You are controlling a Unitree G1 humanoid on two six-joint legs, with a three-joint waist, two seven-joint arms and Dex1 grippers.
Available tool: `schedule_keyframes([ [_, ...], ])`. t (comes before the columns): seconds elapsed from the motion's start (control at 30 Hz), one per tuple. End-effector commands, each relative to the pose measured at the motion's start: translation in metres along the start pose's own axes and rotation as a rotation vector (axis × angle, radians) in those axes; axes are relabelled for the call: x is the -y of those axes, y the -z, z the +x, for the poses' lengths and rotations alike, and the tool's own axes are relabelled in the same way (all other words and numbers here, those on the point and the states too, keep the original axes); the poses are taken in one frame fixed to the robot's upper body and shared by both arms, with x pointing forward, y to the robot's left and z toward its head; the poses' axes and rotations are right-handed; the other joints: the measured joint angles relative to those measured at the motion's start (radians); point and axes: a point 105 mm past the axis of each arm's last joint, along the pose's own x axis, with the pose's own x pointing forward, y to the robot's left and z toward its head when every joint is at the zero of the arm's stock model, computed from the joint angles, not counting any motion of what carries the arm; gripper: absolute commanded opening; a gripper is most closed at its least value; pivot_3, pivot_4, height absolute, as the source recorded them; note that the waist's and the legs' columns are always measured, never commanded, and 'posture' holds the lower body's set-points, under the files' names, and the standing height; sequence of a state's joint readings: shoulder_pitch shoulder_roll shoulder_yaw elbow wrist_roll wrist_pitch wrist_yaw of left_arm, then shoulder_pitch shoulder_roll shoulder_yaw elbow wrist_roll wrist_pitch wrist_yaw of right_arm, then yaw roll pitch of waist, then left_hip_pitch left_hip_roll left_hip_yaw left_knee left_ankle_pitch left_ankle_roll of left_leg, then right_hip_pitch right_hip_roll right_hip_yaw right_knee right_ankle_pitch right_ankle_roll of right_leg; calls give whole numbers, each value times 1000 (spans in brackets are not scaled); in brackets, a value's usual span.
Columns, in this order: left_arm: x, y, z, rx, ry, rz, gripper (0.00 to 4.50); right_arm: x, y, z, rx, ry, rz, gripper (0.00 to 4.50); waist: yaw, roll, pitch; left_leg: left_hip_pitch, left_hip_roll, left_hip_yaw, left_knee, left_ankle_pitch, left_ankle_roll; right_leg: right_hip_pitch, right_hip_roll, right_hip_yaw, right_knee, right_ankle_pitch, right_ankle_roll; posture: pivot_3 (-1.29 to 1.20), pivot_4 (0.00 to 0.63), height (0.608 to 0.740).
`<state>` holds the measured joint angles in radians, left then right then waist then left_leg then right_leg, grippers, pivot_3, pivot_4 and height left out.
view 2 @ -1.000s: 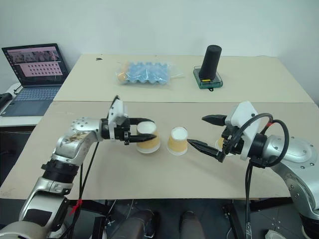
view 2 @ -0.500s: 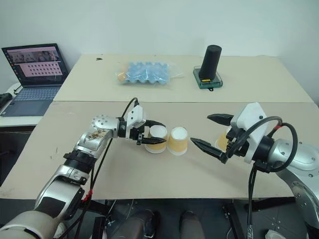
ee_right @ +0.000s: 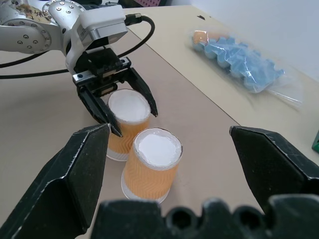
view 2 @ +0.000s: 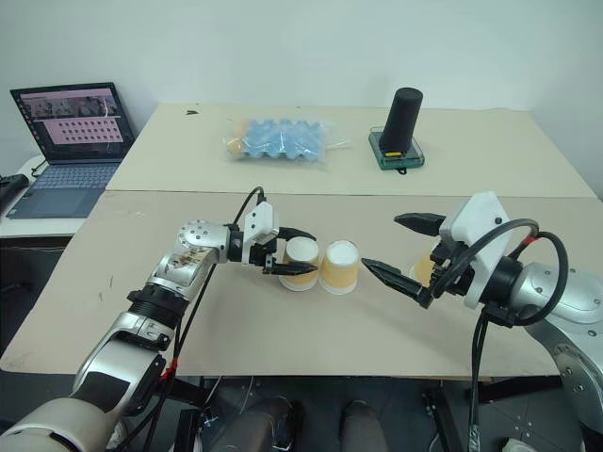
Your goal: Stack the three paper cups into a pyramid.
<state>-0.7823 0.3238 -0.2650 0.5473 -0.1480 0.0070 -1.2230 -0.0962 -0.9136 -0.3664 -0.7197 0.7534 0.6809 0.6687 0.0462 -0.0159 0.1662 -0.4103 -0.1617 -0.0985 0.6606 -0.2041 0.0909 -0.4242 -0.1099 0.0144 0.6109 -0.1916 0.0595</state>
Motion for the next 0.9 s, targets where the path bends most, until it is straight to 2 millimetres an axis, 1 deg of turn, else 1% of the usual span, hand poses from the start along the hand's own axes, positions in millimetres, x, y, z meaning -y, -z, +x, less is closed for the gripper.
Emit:
schedule_keyframes([
  [0.03,-1,-2,3,-6,-2,11,4439,1,-10,-3,24,7,-41,4500,-4,0,0,-2,0,0,0,0,0,0,0,0,0,0,0,0,150,740],
  [0.17,-4,-5,0,2,-17,9,4439,1,-9,-2,25,5,-38,4500,-4,0,0,-3,1,0,0,0,0,-2,0,0,0,0,0,0,150,740],
  [0.37,-10,-15,-8,30,-60,15,4439,2,-9,-1,26,-1,-35,4500,-6,0,0,-3,0,0,0,0,0,-2,1,0,0,0,0,0,150,740],
  [0.6,-6,-17,-11,31,-65,16,4439,3,-8,1,32,-12,-35,4500,-7,0,0,-4,0,0,0,0,0,-3,1,0,0,0,0,0,150,740],
  [0.73,-6,-29,-11,54,-52,28,4439,3,-9,1,38,-15,-34,4500,-7,0,0,-4,0,0,0,0,0,-3,2,0,0,0,0,0,150,740],
  [0.9,-12,-37,-16,61,-76,42,4439,3,-9,1,35,-17,-36,4500,-7,0,0,-4,0,0,0,0,0,-3,2,0,0,0,0,0,150,740],
])
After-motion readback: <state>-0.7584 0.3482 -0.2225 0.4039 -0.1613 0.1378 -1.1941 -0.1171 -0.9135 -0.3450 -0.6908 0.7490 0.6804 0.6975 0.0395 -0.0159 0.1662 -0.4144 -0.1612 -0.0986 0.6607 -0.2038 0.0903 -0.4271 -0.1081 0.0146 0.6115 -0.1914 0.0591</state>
